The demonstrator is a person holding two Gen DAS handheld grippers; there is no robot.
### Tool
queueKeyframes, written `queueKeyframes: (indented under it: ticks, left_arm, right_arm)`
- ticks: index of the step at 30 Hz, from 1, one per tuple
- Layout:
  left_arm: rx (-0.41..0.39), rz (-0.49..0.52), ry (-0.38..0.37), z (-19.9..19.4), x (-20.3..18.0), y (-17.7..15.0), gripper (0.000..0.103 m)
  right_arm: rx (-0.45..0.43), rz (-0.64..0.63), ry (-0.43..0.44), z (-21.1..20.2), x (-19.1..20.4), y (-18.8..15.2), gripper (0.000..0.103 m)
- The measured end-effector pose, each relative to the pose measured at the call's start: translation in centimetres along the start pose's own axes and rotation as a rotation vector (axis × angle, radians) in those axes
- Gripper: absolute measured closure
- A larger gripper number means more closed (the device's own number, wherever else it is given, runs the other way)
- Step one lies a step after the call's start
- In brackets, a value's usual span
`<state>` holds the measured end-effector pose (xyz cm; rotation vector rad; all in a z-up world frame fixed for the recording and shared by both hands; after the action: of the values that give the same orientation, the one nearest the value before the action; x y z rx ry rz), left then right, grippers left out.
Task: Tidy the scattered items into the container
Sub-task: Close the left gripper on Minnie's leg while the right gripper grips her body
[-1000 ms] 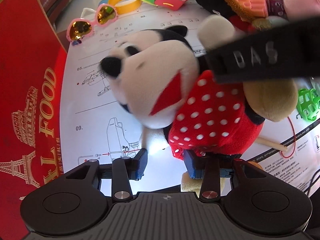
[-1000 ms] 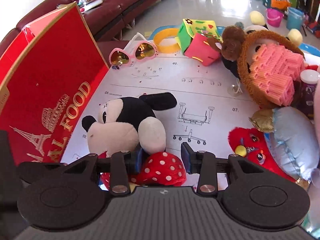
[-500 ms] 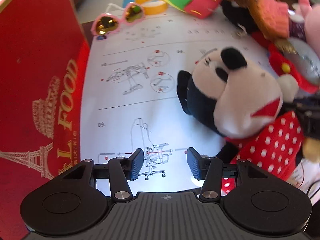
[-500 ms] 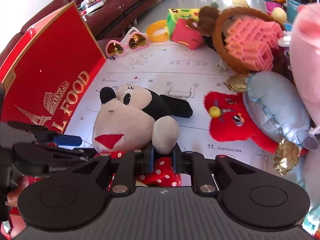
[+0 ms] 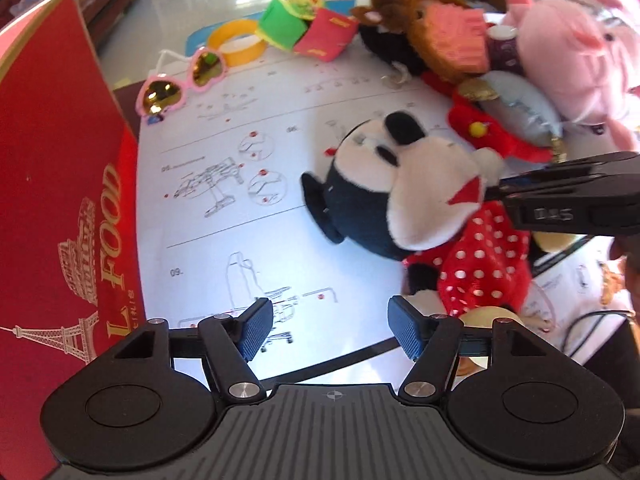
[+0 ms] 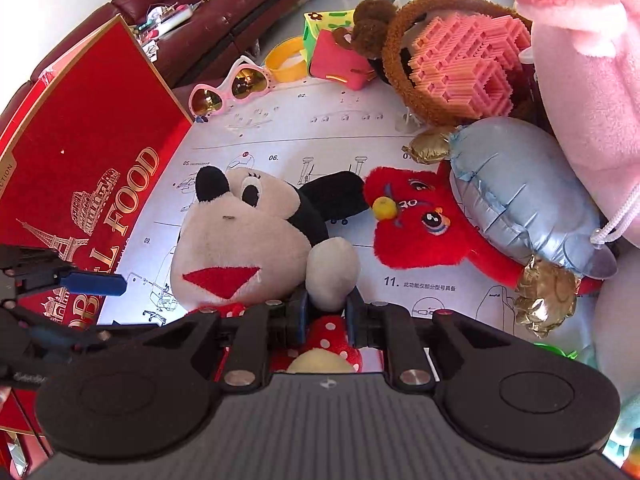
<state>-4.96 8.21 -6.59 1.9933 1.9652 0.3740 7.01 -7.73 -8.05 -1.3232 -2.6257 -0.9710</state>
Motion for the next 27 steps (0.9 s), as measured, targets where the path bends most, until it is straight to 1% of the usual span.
queueKeyframes:
  ticks: [3, 5, 8, 9, 12, 13, 16, 19, 22, 23, 24, 26, 27]
  left_arm:
    - [-0.017, 0.025, 0.002, -0.9, -0.4, 0.5, 0.027]
    - [-0.017, 0.013, -0.007, -1.1, -0.5, 1.0, 0.027]
    - [-0.029, -0.020, -0.078, -1.6, -0.4, 1.8, 0.026]
    - [-0.028, -0.008, -0.082, -1.5, -0.6, 1.9, 0.026]
    - [0.000, 0.081, -0.017, -0.5, -1.7, 1.6, 0.027]
    - [0.016, 0.100, -0.008, 0.0, -1.8, 1.4, 0.027]
    - [0.057, 0.154, -0.004, 1.2, -2.1, 0.5, 0.028]
    - [0.057, 0.226, -0.022, 1.4, -3.1, -0.1, 0.028]
    - [0.043, 0.283, -0.011, 1.6, -4.1, -0.2, 0.030]
    - [0.051, 0.286, -0.008, 1.9, -4.2, -0.1, 0.032]
    - [0.058, 0.285, -0.011, 2.1, -4.3, 0.0, 0.042]
    - [0.070, 0.292, -0.029, 2.5, -4.5, 0.1, 0.048]
    - [0.073, 0.303, -0.030, 2.5, -4.7, -0.1, 0.048]
  right_arm:
    - [0.002, 0.003, 0.001, 0.1, 0.0, 0.0, 0.082]
    - [0.003, -0.002, 0.000, 0.0, 0.1, 0.1, 0.082]
    - [-0.002, -0.014, 0.004, -0.2, 0.4, 0.0, 0.082]
    - [-0.003, -0.019, 0.001, -0.2, 0.5, 0.0, 0.082]
    - [-0.002, -0.022, -0.001, -0.2, 0.5, 0.1, 0.082]
    - [-0.002, -0.022, 0.000, -0.2, 0.5, 0.1, 0.082]
    - [-0.004, -0.024, 0.002, -0.2, 0.6, 0.1, 0.081]
    - [-0.005, -0.032, 0.002, -0.2, 0.7, 0.1, 0.079]
    - [-0.005, -0.033, 0.003, -0.1, 0.8, 0.1, 0.079]
    - [-0.006, -0.037, 0.000, -0.1, 0.9, 0.1, 0.079]
    - [-0.008, -0.042, -0.002, -0.2, 1.0, 0.2, 0.079]
    - [-0.011, -0.043, -0.003, -0.2, 1.1, 0.2, 0.079]
    - [-0.011, -0.040, 0.000, -0.3, 1.0, 0.2, 0.079]
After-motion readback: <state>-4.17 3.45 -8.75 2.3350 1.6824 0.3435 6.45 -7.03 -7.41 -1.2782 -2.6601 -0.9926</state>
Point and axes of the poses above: each gripper's, at about its wrist camera, not at the fingertips, and z roughly the way its jaws point, x to its left, y to its top, the point moved 3 cm from there along z, roughly the way its jaws point, and after that the axes turned 2 degrees about -x, right-handed, at the moved point
